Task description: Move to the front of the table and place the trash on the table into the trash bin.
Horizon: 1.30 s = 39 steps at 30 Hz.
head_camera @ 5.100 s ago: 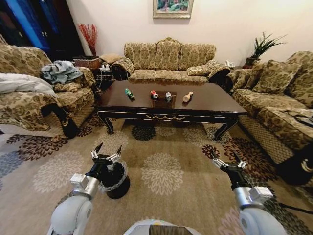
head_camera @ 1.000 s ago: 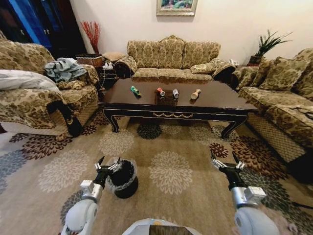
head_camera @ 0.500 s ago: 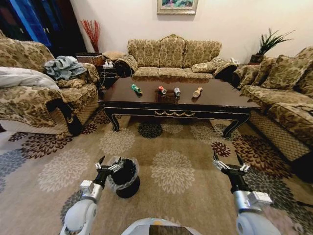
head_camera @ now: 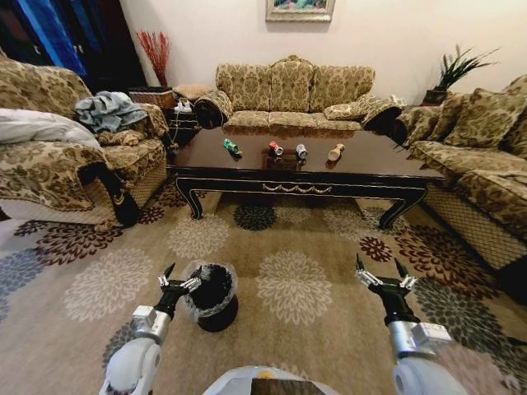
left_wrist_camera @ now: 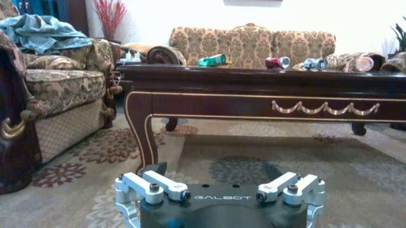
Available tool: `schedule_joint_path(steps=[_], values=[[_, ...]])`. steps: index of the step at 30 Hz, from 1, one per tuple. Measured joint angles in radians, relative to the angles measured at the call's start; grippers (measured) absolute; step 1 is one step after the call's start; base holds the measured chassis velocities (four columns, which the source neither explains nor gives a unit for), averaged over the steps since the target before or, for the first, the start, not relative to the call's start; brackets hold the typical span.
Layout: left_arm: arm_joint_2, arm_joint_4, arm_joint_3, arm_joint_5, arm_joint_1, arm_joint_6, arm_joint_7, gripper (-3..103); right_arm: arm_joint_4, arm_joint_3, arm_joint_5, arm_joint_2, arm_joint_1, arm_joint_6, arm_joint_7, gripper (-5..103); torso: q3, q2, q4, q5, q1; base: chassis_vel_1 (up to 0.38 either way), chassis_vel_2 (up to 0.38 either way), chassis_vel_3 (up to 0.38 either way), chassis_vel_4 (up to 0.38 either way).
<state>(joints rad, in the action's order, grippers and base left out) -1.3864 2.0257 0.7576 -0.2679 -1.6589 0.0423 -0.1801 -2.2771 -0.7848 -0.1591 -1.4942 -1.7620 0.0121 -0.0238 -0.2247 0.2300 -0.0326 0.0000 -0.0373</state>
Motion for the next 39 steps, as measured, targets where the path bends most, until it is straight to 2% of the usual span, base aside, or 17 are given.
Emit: schedule_joint_path(steps=[6,8,13,14,15,16,17,18,19,20,21,23,24,26,31,33,39], values=[[0.011,-0.023,-0.003,-0.003,0.004,0.007,0.004,100,0.008,0.001,-0.001,0.004,0.004,0.001,-0.003,100,0.015,-0.023,0.0,-0.0001,0.008,0.0,0.0,0.0,0.0],[0.021,-0.03,0.003,-0.008,0.003,0.025,0.006,100,0.008,0.0,-0.002,0.003,0.012,0.005,-0.002,100,0.027,-0.039,-0.0001,0.0,0.012,0.0,0.0,0.0,0.0],[0.026,-0.045,0.005,-0.015,0.001,0.04,0.026,100,0.024,0.004,-0.013,-0.001,0.013,-0.011,0.001,100,0.034,-0.048,-0.0001,-0.0002,0.014,0.0,0.0,0.0,0.0],[0.028,-0.047,0.004,-0.009,0.001,0.065,0.035,100,0.033,0.005,-0.015,-0.001,0.014,-0.02,0.004,100,0.036,-0.051,-0.0001,-0.0001,0.015,0.0,0.0,0.0,0.0],[0.032,-0.047,0.003,-0.01,0.004,0.127,0.043,100,0.04,0.005,-0.017,0.001,0.014,-0.025,0.006,100,0.037,-0.052,-0.0001,0.0,0.016,0.0,0.0,0.0,0.0],[0.032,-0.047,0.003,-0.01,0.004,0.127,0.043,100,0.04,0.005,-0.017,0.001,0.014,-0.025,0.006,100,0.037,-0.052,-0.0001,0.0,0.016,0.0,0.0,0.0,0.0],[0.038,-0.044,0.001,-0.022,0.009,0.19,0.055,100,0.045,0.005,-0.018,0.004,0.015,-0.027,0.009,100,0.037,-0.053,-0.0001,-0.0001,0.016,0.0,0.0,0.0,0.0],[0.048,-0.035,-0.001,-0.041,0.018,0.28,0.072,100,0.051,0.006,-0.021,0.007,0.017,-0.027,0.012,100,0.037,-0.053,-0.0001,-0.0001,0.016,0.0,0.0,0.0,0.0],[0.048,-0.035,-0.001,-0.041,0.018,0.28,0.072,100,0.051,0.006,-0.021,0.007,0.017,-0.027,0.012,100,0.037,-0.053,-0.0001,-0.0001,0.016,0.0,0.0,0.0,0.0],[0.058,-0.025,-0.001,-0.057,0.028,0.357,0.081,100,0.055,0.007,-0.024,0.01,0.02,-0.027,0.016,100,0.037,-0.053,0.0,0.0,0.016,0.0,0.0,0.0,0.0],[0.069,-0.02,-0.002,-0.064,0.036,0.41,0.085,100,0.06,0.007,-0.025,0.011,0.023,-0.027,0.018,100,0.037,-0.053,0.0,-0.0001,0.016,0.0,0.0,0.0,0.0],[0.087,-0.021,-0.005,-0.059,0.067,0.49,0.089,100,0.073,0.009,-0.025,0.013,0.028,-0.026,0.021,100,0.037,-0.052,-0.0001,0.0,0.016,0.0,0.0,0.0,0.0],[0.087,-0.021,-0.005,-0.059,0.067,0.49,0.089,100,0.073,0.009,-0.025,0.013,0.028,-0.026,0.021,100,0.037,-0.052,-0.0001,0.0,0.016,0.0,0.0,0.0,0.0],[0.101,-0.039,-0.011,-0.054,0.105,0.547,0.095,100,0.086,0.009,-0.025,0.015,0.031,-0.026,0.023,100,0.036,-0.051,0.0,-0.0001,0.015,0.0,0.0,0.0,0.0],[0.111,-0.062,-0.015,-0.061,0.141,0.602,0.1,100,0.108,0.008,-0.022,0.029,0.034,-0.036,0.036,100,0.035,-0.049,0.0001,-0.0001,0.015,0.0,0.0,0.0,0.0],[0.114,-0.071,-0.018,-0.088,0.156,0.657,0.1,100,0.119,0.001,-0.025,0.049,0.037,-0.036,0.044,100,0.034,-0.048,0.0,0.0,0.015,0.0,0.0,0.0,0.0],[0.115,-0.1,-0.023,-0.096,0.171,0.679,0.101,100,0.132,-0.004,-0.038,0.065,0.053,-0.031,0.058,100,0.033,-0.047,-0.0001,-0.0001,0.014,0.0,0.0,0.0,0.0]])
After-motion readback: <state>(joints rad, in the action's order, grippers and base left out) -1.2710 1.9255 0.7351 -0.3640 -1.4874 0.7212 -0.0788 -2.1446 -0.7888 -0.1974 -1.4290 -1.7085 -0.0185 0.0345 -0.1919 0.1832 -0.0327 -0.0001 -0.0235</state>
